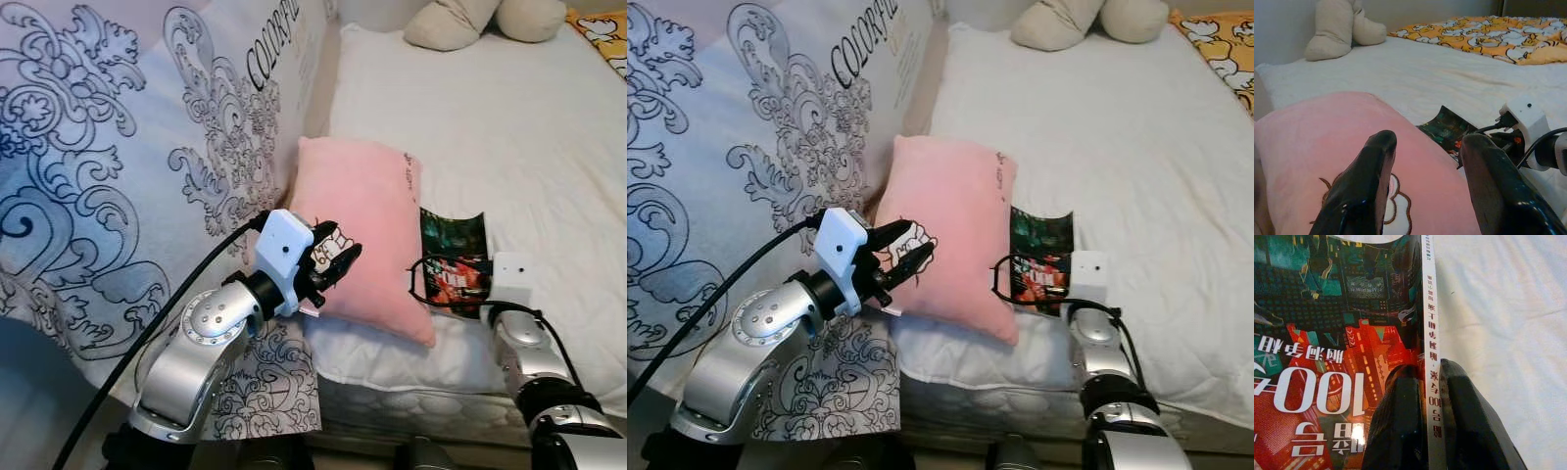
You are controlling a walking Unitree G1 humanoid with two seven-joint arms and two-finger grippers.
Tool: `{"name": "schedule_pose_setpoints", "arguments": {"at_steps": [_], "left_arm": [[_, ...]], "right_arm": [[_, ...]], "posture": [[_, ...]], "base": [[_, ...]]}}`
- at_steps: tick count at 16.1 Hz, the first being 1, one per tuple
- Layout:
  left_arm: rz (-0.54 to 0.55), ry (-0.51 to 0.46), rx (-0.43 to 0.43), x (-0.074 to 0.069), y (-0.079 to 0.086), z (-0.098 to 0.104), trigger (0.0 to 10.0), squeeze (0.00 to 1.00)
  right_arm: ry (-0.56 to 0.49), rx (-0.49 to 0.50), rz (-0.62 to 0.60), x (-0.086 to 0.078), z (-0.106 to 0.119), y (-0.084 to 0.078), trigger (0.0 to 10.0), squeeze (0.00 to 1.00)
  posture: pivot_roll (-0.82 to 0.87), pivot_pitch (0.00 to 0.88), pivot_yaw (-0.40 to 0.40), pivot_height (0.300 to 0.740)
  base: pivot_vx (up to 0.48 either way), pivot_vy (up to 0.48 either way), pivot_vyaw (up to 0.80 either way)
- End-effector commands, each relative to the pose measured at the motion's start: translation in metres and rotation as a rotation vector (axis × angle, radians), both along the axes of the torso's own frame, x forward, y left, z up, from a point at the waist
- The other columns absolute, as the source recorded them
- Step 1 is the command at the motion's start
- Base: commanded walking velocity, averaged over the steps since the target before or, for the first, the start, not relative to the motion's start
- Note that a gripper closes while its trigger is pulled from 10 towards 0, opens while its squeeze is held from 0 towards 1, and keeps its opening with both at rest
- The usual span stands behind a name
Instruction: Clean up the room
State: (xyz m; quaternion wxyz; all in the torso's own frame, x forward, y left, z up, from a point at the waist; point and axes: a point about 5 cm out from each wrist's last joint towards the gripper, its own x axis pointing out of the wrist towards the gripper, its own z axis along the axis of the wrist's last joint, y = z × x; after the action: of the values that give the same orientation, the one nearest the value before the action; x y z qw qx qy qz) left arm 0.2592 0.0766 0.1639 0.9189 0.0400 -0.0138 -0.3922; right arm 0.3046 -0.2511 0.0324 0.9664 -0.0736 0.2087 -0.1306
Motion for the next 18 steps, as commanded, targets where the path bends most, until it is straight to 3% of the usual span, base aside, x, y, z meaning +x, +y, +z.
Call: {"name": "schedule_pose_setpoints", "arguments": {"at_steps": [1,2,5,7,12,17,18], "left_arm": [[0.011,0.002,0.003,-0.001,0.002,0.001,10.0,0.00],[0.012,0.003,0.000,-0.001,0.001,0.001,10.0,0.00],[0.007,0.004,0.003,0.000,0.000,0.000,10.0,0.00],[0.001,-0.001,0.012,0.000,0.000,0.000,10.0,0.00],[0.001,-0.004,0.019,-0.001,-0.001,-0.001,10.0,0.00],[0.013,-0.008,0.020,-0.001,-0.001,0.000,10.0,0.00],[0.013,-0.010,0.022,-0.001,-0.001,0.000,10.0,0.00]], "right_arm": [[0.088,-0.069,-0.040,-0.012,-0.012,-0.010,10.0,0.00],[0.083,-0.121,-0.050,-0.012,-0.008,-0.017,10.0,0.00],[0.076,-0.114,-0.046,-0.010,-0.007,-0.016,10.0,0.00],[0.068,-0.041,-0.003,-0.007,-0.011,0.000,10.0,0.00],[0.072,0.024,0.058,0.003,-0.011,0.023,10.0,0.00],[0.020,-0.012,0.105,0.013,-0.002,0.035,10.0,0.00],[-0.002,0.034,0.081,0.016,0.000,0.036,10.0,0.77]], "posture": [[-0.02,0.016,0.107,0.703],[-0.03,0.010,0.106,0.703],[-0.03,0.006,0.107,0.703],[-0.03,0.009,0.110,0.703],[-0.01,0.016,0.107,0.703],[-0.01,0.026,0.099,0.703],[0.00,0.028,0.098,0.703]], "base": [[0.000,0.000,0.00],[0.000,0.000,0.00],[0.000,0.000,0.00],[0.000,0.000,0.00],[0.000,0.000,0.00],[0.000,0.000,0.00],[0.000,0.000,0.00]]}}
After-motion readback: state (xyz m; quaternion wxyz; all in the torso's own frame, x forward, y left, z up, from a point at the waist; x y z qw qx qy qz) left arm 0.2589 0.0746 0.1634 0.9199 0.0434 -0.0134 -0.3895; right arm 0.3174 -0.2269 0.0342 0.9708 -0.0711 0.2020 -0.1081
